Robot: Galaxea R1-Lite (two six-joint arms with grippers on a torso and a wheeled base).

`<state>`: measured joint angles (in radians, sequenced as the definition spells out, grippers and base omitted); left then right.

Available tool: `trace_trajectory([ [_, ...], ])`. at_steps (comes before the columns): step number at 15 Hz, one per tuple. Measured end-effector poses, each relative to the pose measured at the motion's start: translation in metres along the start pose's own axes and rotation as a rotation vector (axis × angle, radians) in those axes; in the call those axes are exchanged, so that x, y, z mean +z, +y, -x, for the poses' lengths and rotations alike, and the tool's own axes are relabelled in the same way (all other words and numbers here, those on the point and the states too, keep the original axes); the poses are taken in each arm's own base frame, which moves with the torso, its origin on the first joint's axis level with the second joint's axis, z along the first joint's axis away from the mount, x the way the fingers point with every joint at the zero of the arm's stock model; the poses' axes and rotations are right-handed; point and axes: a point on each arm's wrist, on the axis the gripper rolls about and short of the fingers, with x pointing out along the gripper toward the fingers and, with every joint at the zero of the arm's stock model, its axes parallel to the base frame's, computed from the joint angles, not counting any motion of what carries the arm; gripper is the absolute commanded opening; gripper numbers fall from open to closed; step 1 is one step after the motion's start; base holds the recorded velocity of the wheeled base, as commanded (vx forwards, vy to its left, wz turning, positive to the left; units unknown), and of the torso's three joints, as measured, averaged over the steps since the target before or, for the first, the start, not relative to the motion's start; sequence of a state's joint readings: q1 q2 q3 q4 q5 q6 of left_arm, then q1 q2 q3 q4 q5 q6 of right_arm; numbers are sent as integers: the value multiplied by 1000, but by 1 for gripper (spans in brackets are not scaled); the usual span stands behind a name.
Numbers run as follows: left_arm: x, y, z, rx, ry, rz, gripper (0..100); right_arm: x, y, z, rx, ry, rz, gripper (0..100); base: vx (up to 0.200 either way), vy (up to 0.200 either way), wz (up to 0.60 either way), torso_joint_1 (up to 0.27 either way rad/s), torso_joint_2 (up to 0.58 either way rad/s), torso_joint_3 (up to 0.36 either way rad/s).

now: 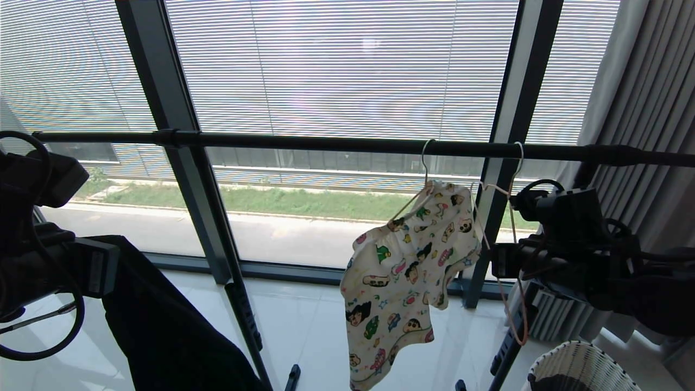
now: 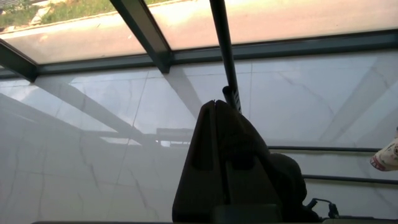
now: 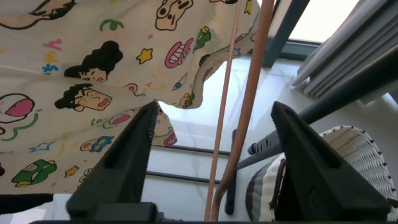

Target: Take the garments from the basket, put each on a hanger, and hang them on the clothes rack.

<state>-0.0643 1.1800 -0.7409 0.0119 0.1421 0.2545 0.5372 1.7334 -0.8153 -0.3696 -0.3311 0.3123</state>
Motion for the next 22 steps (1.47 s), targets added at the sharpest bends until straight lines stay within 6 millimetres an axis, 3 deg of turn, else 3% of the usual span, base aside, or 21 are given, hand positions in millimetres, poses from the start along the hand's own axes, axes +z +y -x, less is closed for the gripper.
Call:
trace_trajectory([
  [9,0,0,0,1,-1,0,0,1,-1,4,-8,-12,0,0,0,0,0,0,0,0],
  [17,5,1,0,13,-50,7,0,16,1,33,4,-207,72,0,0,0,0,0,0,0],
  [22,6,2,2,16,-66,10,0,4,-7,45,6,-303,172,0,0,0,0,0,0,0],
])
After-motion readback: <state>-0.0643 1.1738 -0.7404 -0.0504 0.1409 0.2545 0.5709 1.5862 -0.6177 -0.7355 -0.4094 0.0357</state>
